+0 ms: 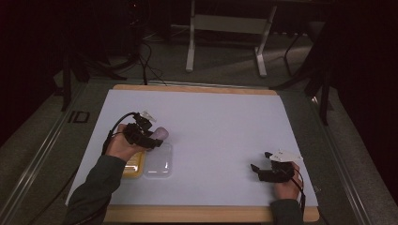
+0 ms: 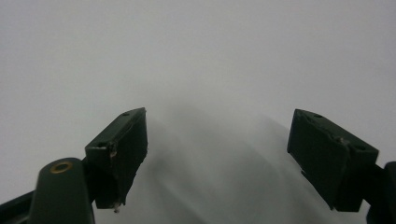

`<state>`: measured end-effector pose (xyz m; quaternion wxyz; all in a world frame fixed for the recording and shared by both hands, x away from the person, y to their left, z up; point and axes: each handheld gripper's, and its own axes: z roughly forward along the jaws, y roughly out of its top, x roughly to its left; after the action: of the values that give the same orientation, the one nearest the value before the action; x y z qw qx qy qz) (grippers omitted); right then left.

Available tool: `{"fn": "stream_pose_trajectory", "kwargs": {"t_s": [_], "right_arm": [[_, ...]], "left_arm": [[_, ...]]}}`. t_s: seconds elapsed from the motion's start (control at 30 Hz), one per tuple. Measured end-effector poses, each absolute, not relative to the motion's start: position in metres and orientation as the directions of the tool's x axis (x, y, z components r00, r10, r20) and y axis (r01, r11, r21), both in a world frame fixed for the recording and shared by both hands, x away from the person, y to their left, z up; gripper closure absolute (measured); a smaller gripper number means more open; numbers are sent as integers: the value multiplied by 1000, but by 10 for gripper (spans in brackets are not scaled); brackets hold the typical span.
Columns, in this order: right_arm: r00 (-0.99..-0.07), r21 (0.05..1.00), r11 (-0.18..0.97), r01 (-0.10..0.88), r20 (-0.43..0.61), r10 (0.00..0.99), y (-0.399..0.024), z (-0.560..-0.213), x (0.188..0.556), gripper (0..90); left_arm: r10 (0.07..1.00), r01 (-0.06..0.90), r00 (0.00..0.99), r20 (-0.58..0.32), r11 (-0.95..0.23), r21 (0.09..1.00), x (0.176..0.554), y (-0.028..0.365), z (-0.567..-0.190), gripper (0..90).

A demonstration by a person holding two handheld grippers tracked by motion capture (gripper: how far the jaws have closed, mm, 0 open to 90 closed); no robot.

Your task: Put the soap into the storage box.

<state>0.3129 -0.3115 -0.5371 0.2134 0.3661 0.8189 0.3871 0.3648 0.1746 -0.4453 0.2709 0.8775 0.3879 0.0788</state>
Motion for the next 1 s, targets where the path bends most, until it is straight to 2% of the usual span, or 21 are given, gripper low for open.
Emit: {"fn": "stream_pose_trajectory", "kwargs": {"t_s": [1.0], "right_arm": [[-639,790,441,426,-82,765,-310,-537,312,198]], "left_arm": [[809,711,582,-76,-461,531,328,224,-446,493]]}}
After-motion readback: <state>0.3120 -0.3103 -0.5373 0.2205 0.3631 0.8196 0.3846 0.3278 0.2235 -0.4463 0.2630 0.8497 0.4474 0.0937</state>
